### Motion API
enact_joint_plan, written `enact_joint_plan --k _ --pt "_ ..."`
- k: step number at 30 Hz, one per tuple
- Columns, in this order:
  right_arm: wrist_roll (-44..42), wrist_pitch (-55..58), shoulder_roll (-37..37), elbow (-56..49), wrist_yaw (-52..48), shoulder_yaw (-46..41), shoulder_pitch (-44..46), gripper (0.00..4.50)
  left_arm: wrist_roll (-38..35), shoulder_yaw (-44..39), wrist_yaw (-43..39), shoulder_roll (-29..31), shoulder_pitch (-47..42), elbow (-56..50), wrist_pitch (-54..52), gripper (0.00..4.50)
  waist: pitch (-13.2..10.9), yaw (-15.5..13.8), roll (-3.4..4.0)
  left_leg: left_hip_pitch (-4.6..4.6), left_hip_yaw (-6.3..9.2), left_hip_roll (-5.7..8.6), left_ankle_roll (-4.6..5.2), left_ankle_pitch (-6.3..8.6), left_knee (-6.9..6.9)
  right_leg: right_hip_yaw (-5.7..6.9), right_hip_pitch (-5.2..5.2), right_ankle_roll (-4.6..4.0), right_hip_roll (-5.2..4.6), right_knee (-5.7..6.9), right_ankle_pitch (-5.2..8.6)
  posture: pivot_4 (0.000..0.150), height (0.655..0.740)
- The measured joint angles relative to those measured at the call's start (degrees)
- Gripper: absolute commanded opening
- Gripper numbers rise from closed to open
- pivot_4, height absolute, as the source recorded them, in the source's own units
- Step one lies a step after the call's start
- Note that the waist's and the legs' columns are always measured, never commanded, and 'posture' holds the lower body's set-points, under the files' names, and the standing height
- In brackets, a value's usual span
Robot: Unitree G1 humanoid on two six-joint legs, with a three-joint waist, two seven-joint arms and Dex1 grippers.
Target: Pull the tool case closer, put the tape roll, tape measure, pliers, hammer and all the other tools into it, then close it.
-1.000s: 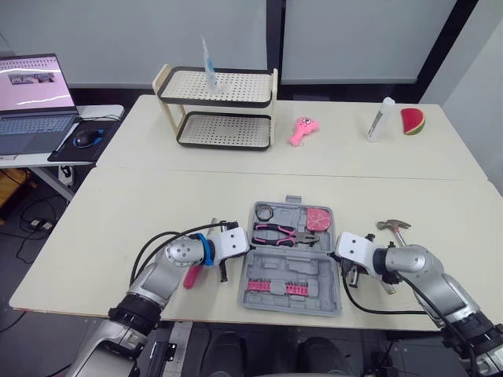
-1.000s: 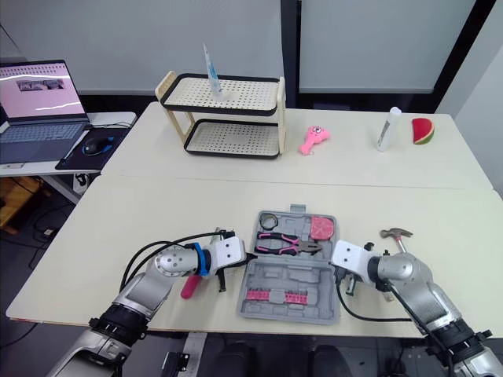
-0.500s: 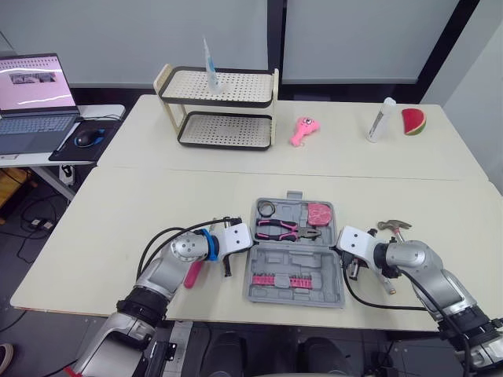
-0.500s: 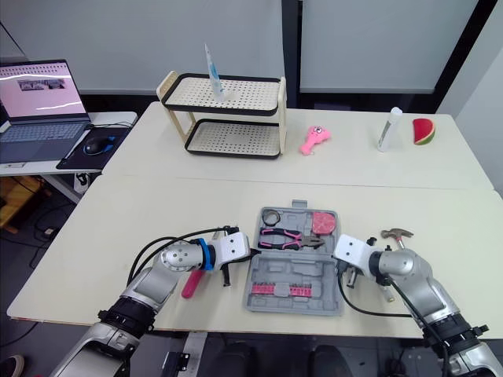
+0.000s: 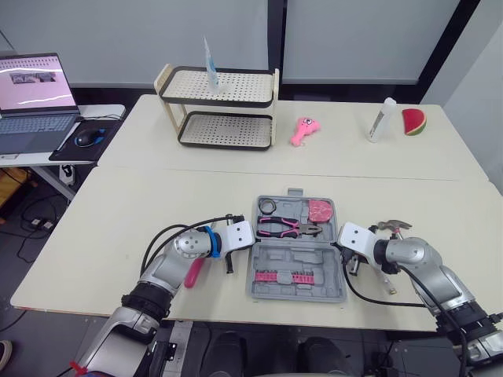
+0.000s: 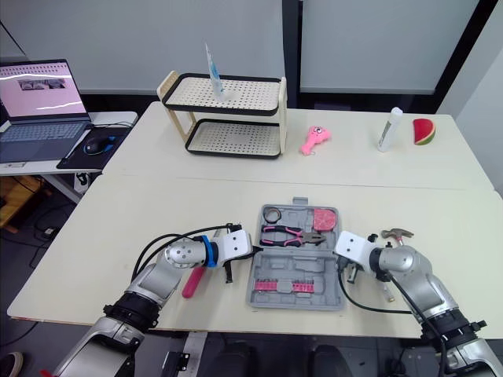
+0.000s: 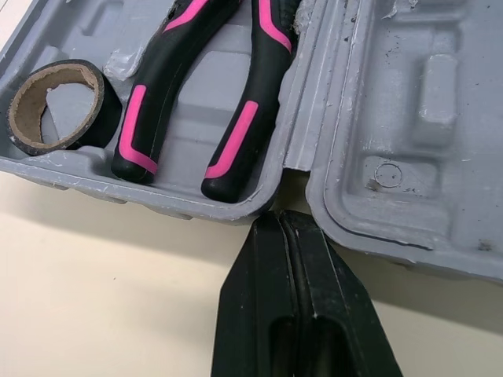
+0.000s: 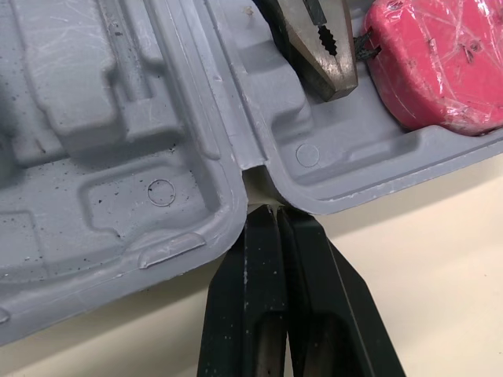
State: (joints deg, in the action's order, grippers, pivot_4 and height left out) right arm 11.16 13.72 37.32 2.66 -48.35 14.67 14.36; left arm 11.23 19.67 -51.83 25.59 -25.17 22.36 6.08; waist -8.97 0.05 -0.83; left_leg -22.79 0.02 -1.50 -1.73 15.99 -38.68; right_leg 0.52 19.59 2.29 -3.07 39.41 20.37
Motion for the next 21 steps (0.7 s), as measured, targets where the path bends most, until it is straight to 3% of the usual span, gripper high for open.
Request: enact_joint_plan --k 16,21 --pt "0.01 -0.41 1.06 -1.45 -0.09 -0.39 -1.49 0.01 0.40 0.02 -0.02 0.03 0.00 0.14 0.89 0.00 0.00 -0.05 0.00 -0.04 0.01 0.01 0.01 0.01 -0.01 0.02 0.00 0.00 -0.01 -0.02 0.00 0.150 0.7400" --pt "-1.30 -2.08 3.86 -1.56 -0.84 -1.56 -1.94 0.01 -0.22 0.12 -2.61 3.11 0.73 -2.81 0.56 0.00 -0.04 0.08 -0.03 -0.11 0.00 -0.02 0.00 0.01 -0.02 0.01 0.08 0.00 0.00 -0.01 0.00 0.150 0.7400"
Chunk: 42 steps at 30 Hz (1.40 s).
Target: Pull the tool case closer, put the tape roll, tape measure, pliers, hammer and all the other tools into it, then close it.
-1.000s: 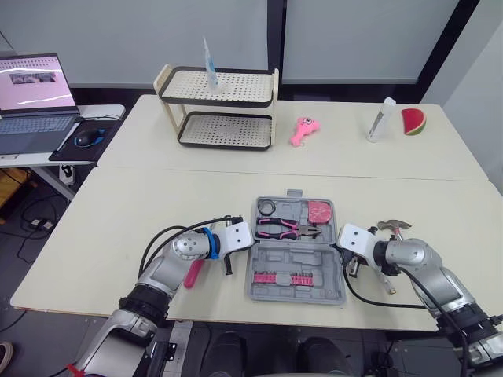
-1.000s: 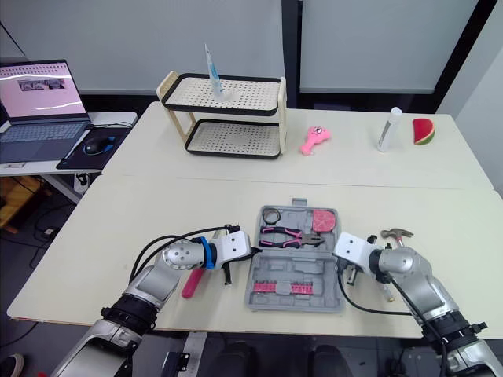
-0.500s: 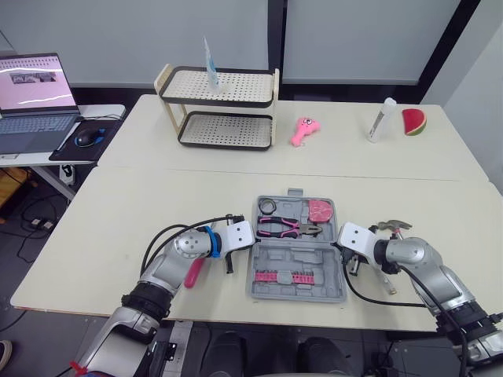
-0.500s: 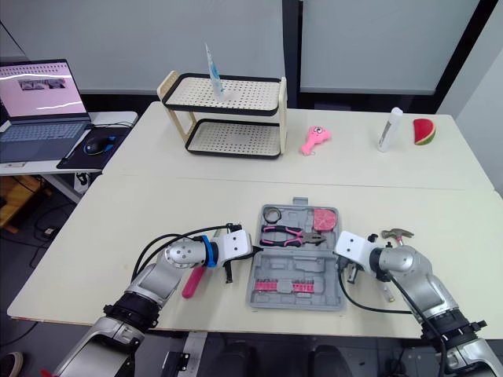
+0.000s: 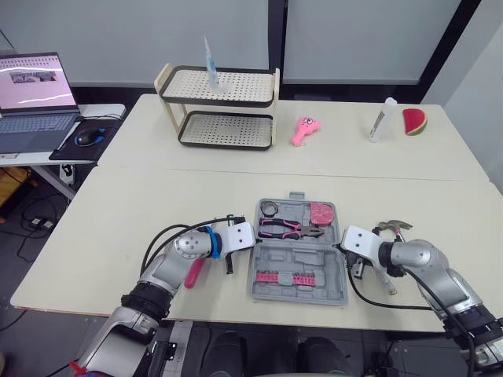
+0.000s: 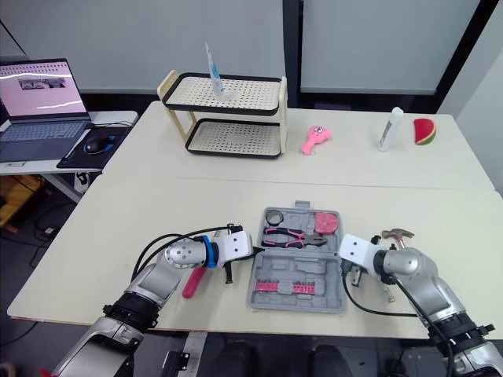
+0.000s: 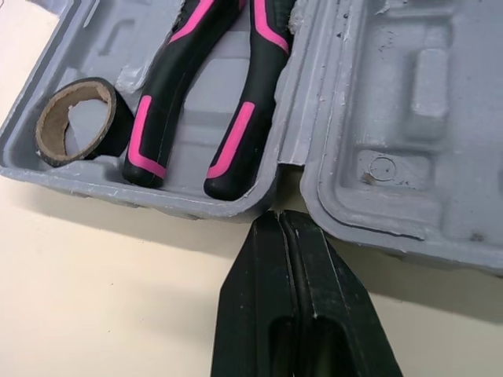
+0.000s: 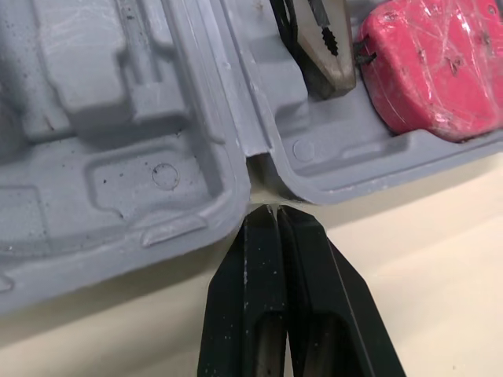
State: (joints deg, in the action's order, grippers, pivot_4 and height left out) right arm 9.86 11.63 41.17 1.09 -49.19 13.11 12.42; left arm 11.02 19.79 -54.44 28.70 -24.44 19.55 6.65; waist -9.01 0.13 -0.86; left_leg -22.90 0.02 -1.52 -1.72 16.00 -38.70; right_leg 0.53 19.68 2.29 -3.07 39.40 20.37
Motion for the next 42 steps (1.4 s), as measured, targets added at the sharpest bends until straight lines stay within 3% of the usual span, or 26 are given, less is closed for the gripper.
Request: enact_joint_plan --k 5,7,14,17,21,26,29,42 --pt "-5.22 1.71 3.89 -3.85 -2.37 -6.72 -2.27 0.01 -4.97 -4.15 -3.95 6.38 2.17 -7.32 -2.76 0.00 -0.02 0.12 0.02 -0.01 0.02 -0.07 0.02 0.01 0.01 -0.01 0.02 0.00 0.01 0.01 0.00 0.150 0.7400" --pt "-9.96 4.22 4.66 -6.84 -4.29 -10.85 -3.44 0.00 -9.00 -7.54 -5.54 8.98 3.72 -11.61 -4.89 0.39 -0.04 0.18 0.03 0.00 0.01 -0.09 0.01 0.02 0.02 -0.05 0.00 0.00 0.00 0.00 0.00 0.150 0.7400" --pt "-26.80 10.31 13.11 -9.41 -12.91 -34.42 -8.34 1.35 -26.79 -28.60 -9.99 19.44 10.16 -12.75 -18.43 2.48 -0.10 0.18 0.05 0.01 0.07 -0.11 0.07 0.05 0.10 0.00 -0.08 0.00 -0.01 -0.16 0.00 0.150 0.7400" --pt "-29.38 10.23 15.16 -5.16 -15.55 -43.01 -12.61 1.86 -29.63 -37.39 -11.00 24.08 15.03 -7.73 -20.27 3.38 -0.09 0.23 0.05 0.14 0.02 -0.09 0.08 0.06 0.34 0.01 -0.14 0.00 -0.03 -0.33 0.00 0.150 0.7400" --pt "-28.57 5.58 15.22 4.10 -15.69 -46.21 -16.30 2.54 -29.91 -40.84 -11.00 24.93 19.65 -1.43 -18.60 4.50 -0.09 0.25 0.05 0.20 -0.11 -0.03 0.08 0.06 0.46 -0.06 -0.12 0.00 -0.05 -0.34 0.00 0.150 0.7400" --pt "-26.88 0.35 15.15 13.93 -14.10 -46.59 -16.85 3.48 -29.00 -41.53 -9.93 24.92 20.97 6.51 -13.72 4.50 -0.09 0.36 0.04 0.20 -0.14 -0.06 0.08 0.06 0.52 -0.07 -0.07 0.00 -0.05 -0.33 0.00 0.150 0.7400" --pt "-26.90 -0.84 15.16 17.27 -12.95 -46.64 -15.66 4.44 -28.94 -41.60 -9.57 24.90 20.99 7.99 -11.93 4.50 -0.09 0.50 0.05 0.21 -0.17 -0.08 0.08 0.06 0.54 -0.09 -0.06 0.00 -0.05 -0.32 0.00 0.150 0.7400" --pt "-26.96 0.73 15.17 14.83 -10.84 -46.60 -16.35 4.48 -29.00 -40.86 -6.95 23.42 17.43 2.84 -11.19 4.50 -0.09 0.78 0.05 0.18 -0.14 -0.09 0.07 0.05 0.57 -0.09 -0.07 0.00 -0.07 -0.33 0.00 0.150 0.7400"
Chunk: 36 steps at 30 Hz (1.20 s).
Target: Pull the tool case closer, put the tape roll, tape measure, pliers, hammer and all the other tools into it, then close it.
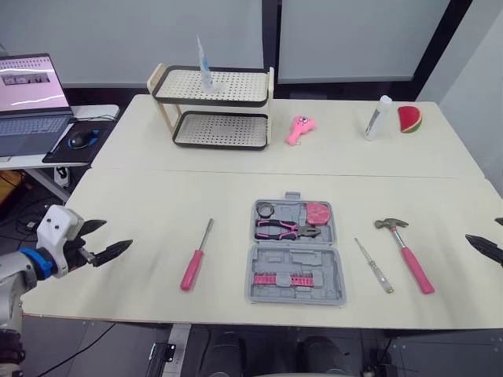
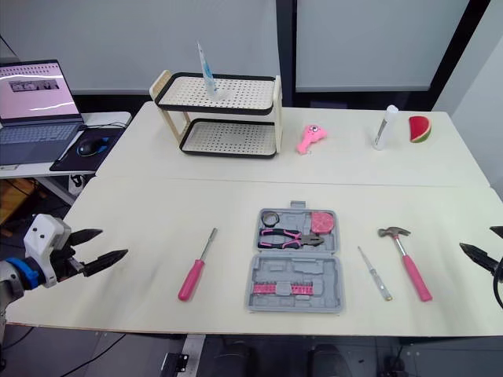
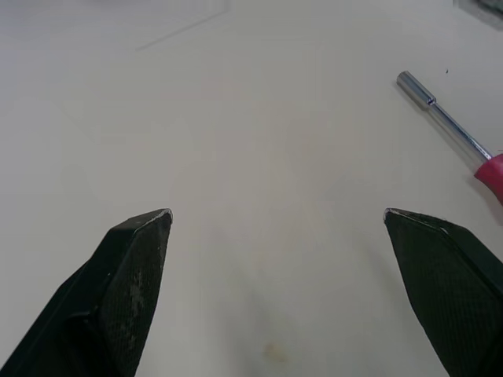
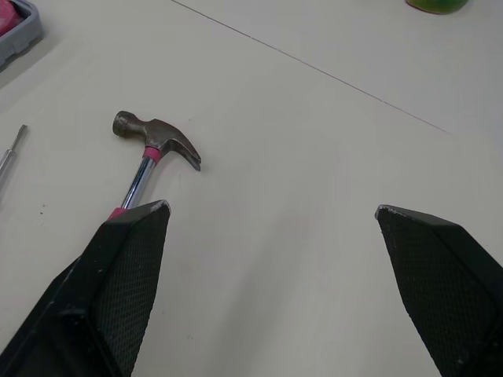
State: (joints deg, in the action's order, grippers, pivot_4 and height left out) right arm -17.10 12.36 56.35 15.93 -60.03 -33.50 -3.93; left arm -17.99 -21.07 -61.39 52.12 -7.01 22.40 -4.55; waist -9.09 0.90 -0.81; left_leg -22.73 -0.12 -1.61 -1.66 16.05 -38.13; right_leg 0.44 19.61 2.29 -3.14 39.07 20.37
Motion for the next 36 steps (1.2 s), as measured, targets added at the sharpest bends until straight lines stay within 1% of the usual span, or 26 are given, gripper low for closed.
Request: enact_joint_plan --k 3,8,11,13,15,17,21,24,28,32,34,35,36 --pt "0.14 0.20 0.92 -4.05 -0.57 0.96 -0.88 4.48 -0.55 2.40 -0.91 -0.53 -2.45 -5.58 -1.50 4.50 0.00 0.05 0.00 0.00 -0.03 0.02 0.00 0.00 0.00 -0.01 0.00 0.00 0.01 0.00 0.00 0.150 0.7400" --pt "-0.21 2.76 4.07 -14.17 -3.78 4.51 -1.63 4.48 -3.87 12.25 -4.67 -2.70 -10.38 -21.46 -8.03 4.50 0.00 -0.23 0.00 -0.06 0.00 0.04 -0.02 -0.01 -0.04 -0.02 -0.02 0.01 0.07 -0.03 0.00 0.150 0.7400" --pt "-2.25 6.60 5.48 -19.38 -6.02 7.84 -0.26 4.48 -6.00 20.98 -7.11 -7.11 -14.42 -31.79 -11.61 4.50 0.01 -0.44 0.01 -0.06 -0.05 0.03 -0.05 -0.03 -0.08 -0.07 -0.06 0.01 0.09 -0.07 -0.01 0.150 0.7400" --pt "-3.21 8.77 6.23 -22.01 -6.87 9.99 1.00 4.48 -6.91 26.24 -7.74 -10.55 -16.02 -36.13 -13.37 4.50 0.00 -0.39 0.00 -0.07 -0.04 0.01 -0.07 -0.04 -0.09 -0.10 -0.05 0.01 0.12 -0.06 -0.01 0.150 0.7400" --pt "-3.91 10.22 6.90 -24.31 -7.72 11.73 2.08 4.48 -7.05 29.76 -8.09 -12.48 -16.63 -38.81 -14.20 4.50 0.00 -0.37 0.00 -0.06 -0.02 0.00 -0.06 -0.04 -0.08 -0.18 -0.06 0.01 0.16 -0.06 -0.01 0.150 0.7400" --pt "-4.46 11.22 7.13 -26.39 -8.30 13.09 2.90 4.48 -7.04 32.03 -8.39 -13.65 -16.83 -40.42 -14.42 4.50 0.00 -0.39 0.00 -0.06 0.02 0.00 -0.04 -0.03 -0.09 -0.22 -0.06 0.01 0.17 -0.06 -0.01 0.150 0.7400" --pt "-4.56 13.71 7.38 -29.46 -8.38 14.66 3.51 4.48 -6.93 34.09 -9.30 -14.38 -16.90 -41.18 -13.93 4.50 0.00 -0.76 0.00 -0.09 0.03 0.03 -0.04 -0.03 -0.16 -0.21 -0.08 0.01 0.15 -0.08 -0.01 0.150 0.7400" --pt "-4.55 15.02 7.36 -31.02 -7.61 14.57 2.92 4.48 -6.70 34.38 -9.39 -14.91 -16.96 -41.15 -13.52 4.50 -0.01 -0.84 -0.01 -0.12 0.07 0.03 -0.03 -0.02 -0.19 -0.17 -0.08 0.01 0.14 -0.09 -0.01 0.150 0.7400" --pt "-4.38 16.00 5.94 -32.50 -6.12 14.63 -0.16 4.48 -6.25 34.38 -9.54 -14.91 -16.97 -41.07 -12.40 4.50 -0.01 -0.87 -0.01 -0.13 0.08 0.04 -0.04 -0.03 -0.23 -0.13 -0.12 0.01 0.12 -0.11 0.00 0.150 0.7400" --pt "-3.59 15.61 5.89 -33.03 -5.84 15.32 -0.58 4.48 -6.00 34.40 -9.51 -15.29 -16.96 -41.06 -12.10 4.50 0.00 -0.77 0.00 -0.09 0.10 0.02 -0.03 -0.02 -0.24 -0.13 -0.14 0.01 0.15 -0.09 0.00 0.150 0.7400" --pt "-1.25 12.71 6.53 -33.55 -6.26 17.99 -0.94 4.48 -5.82 35.01 -9.48 -15.80 -16.90 -41.09 -11.70 4.50 0.00 -0.77 0.00 -0.10 0.12 0.03 -0.03 -0.02 -0.24 -0.12 -0.14 0.01 0.15 -0.09 0.00 0.150 0.7400" --pt "2.63 6.68 7.95 -33.20 -6.22 20.64 -1.69 4.48 -5.76 35.49 -9.48 -15.97 -16.75 -41.12 -11.51 4.50 0.00 -0.79 0.00 -0.10 0.12 0.03 -0.03 -0.02 -0.26 -0.12 -0.15 0.01 0.15 -0.10 0.00 0.150 0.7400" --pt "8.76 -2.70 10.92 -31.61 -5.96 24.46 -2.28 4.48 -5.73 35.82 -9.47 -16.07 -16.47 -41.22 -11.41 4.50 -0.02 -0.77 0.03 -0.10 0.10 0.06 -0.03 -0.02 -0.28 -0.13 -0.14 0.02 0.12 -0.11 0.00 0.150 0.7400"
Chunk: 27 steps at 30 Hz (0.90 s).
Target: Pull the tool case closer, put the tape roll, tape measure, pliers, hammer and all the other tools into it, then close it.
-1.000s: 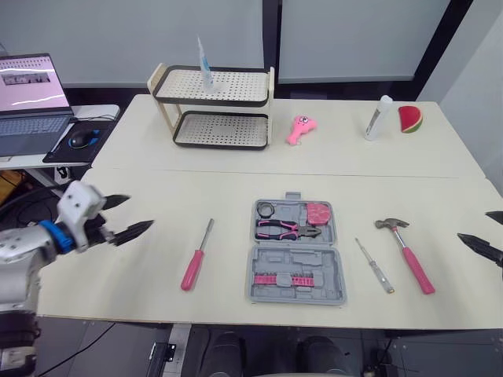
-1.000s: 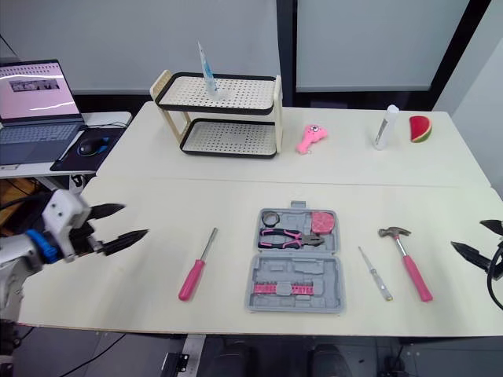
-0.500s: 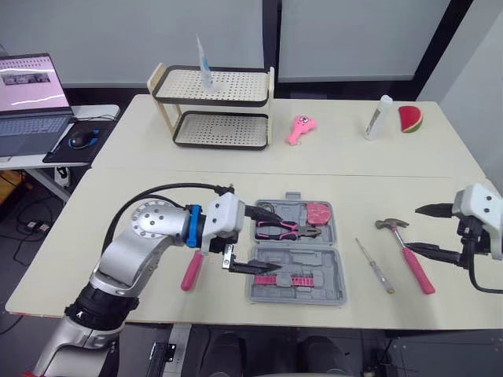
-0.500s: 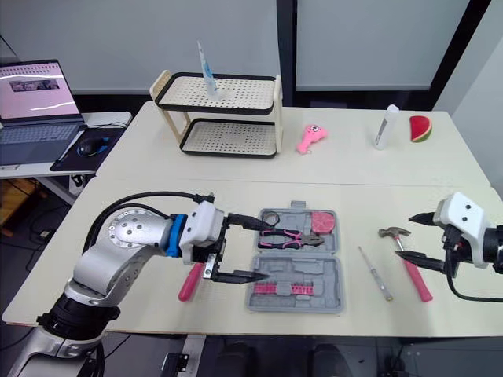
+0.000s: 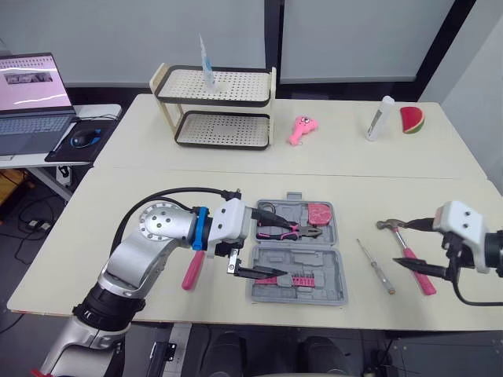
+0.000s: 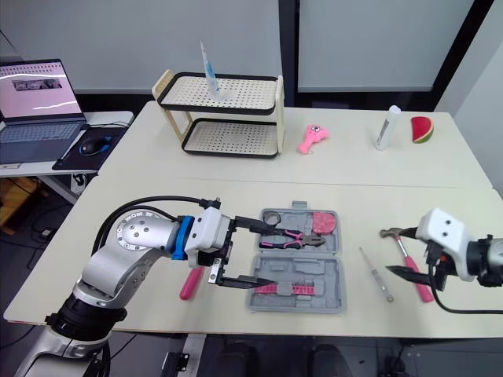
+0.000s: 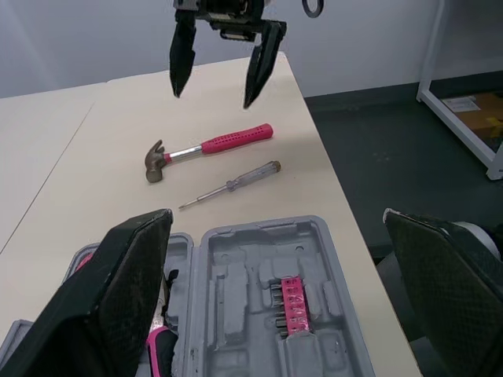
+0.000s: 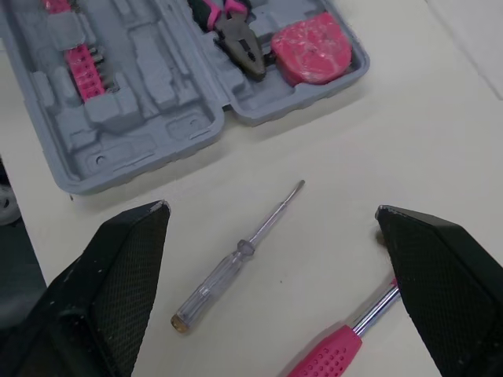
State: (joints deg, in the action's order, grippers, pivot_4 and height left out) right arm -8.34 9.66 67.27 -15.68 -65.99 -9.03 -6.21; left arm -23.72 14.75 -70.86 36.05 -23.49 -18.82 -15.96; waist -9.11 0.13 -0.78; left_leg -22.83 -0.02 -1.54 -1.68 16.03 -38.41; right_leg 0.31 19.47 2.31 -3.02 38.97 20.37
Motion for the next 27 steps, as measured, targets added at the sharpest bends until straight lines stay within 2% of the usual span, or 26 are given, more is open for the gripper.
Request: enact_joint_plan --k 2,4,12,20,27 --pt "11.85 -18.93 4.73 5.50 1.04 6.38 0.60 4.48 0.07 0.58 0.12 -0.15 0.38 -0.28 0.00 4.50 -0.02 0.12 0.00 0.04 -0.06 0.02 0.00 0.00 -0.01 0.06 0.02 0.02 -0.01 -0.01 0.01 0.150 0.7400" --pt "17.61 -30.69 3.66 9.95 2.50 11.05 4.70 4.48 0.12 0.83 0.22 -0.32 0.46 -0.43 0.00 4.50 -0.04 0.24 -0.06 0.03 -0.02 -0.04 -0.06 -0.03 -0.07 0.09 0.00 0.02 0.04 0.01 0.01 0.150 0.7400" --pt "37.56 -63.47 -0.55 27.32 8.29 27.35 27.18 4.48 0.37 1.19 0.74 -1.02 0.42 -0.94 -0.17 4.50 -0.08 1.42 0.08 0.01 -0.06 -0.10 -0.23 -0.13 -0.23 0.08 -0.02 0.01 0.05 0.03 0.01 0.150 0.7400" --pt "48.37 -77.03 -3.44 35.99 10.80 36.01 38.20 4.48 0.57 1.14 2.91 -0.88 2.56 -2.54 -1.36 4.50 -0.09 1.42 0.10 0.00 -0.01 -0.12 -0.23 -0.13 -0.32 0.02 -0.07 0.01 -0.02 0.04 0.01 0.150 0.7400" --pt "53.16 -78.92 -7.06 37.34 10.52 41.01 43.90 4.48 0.64 1.19 5.10 -0.49 5.45 -6.38 -2.74 4.50 -0.09 1.48 0.12 0.01 -0.01 -0.12 -0.23 -0.13 -0.32 0.01 -0.08 0.01 -0.03 0.06 0.01 0.150 0.7400"
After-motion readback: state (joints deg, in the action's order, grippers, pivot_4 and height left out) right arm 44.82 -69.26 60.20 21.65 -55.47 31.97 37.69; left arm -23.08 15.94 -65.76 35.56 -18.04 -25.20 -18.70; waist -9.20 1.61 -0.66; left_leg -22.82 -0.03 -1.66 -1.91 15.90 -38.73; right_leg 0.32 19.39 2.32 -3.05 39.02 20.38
